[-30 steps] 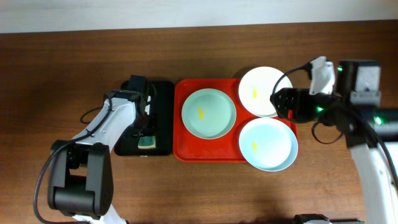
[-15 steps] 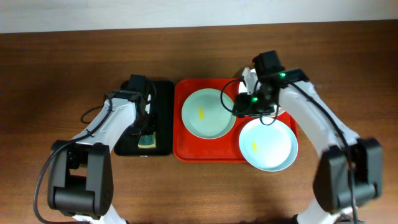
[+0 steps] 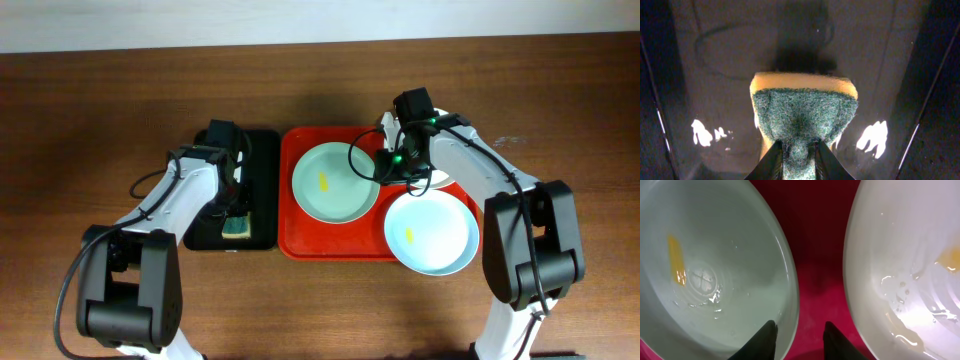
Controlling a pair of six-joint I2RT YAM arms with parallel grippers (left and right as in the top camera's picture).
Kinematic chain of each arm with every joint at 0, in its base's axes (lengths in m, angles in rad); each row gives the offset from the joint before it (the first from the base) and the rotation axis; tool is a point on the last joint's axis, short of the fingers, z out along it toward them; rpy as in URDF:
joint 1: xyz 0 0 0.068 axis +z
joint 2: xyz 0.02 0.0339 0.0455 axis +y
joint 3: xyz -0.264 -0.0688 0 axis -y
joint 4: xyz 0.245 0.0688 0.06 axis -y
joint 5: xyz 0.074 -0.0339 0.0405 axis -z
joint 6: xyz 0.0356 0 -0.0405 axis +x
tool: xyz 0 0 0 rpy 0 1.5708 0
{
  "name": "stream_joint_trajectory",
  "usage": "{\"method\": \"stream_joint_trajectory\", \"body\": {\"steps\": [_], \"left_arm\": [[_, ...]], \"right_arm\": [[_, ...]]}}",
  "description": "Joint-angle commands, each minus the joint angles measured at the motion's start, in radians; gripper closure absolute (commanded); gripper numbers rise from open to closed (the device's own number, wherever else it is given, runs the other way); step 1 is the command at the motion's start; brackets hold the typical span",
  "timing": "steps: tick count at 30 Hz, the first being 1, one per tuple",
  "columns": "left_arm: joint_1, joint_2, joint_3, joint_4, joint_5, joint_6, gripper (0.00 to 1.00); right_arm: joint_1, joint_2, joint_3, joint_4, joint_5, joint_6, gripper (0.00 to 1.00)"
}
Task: Clean dirty plates on tray and stack at the side
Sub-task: 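Move the right gripper to the pale green plate's right rim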
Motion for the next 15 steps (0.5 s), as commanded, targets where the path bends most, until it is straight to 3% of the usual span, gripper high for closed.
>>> {"method": "stream_joint_trajectory", "body": {"steps": [1, 7, 10, 15], "left_arm": [[0.004, 0.009, -0.010, 0.006, 0.010, -0.005, 0.80], [0.005, 0.009, -0.010, 0.006, 0.010, -0.005, 0.80], [0.004, 0.009, -0.010, 0.006, 0.010, -0.005, 0.80], [0.004, 0.009, -0.010, 0.005, 0.010, -0.005, 0.79]], "right_arm": [[0.005, 0.013, 0.007, 0.010, 0.013, 0.004, 0.68], [0.012, 0.013, 0.002, 0.012, 0.012, 0.004, 0.68], [0.039, 0.013, 0.001, 0.023, 0.028, 0.004, 0.74], [0.076, 0.014, 0.000, 0.030, 0.177, 0.004, 0.75]]}}
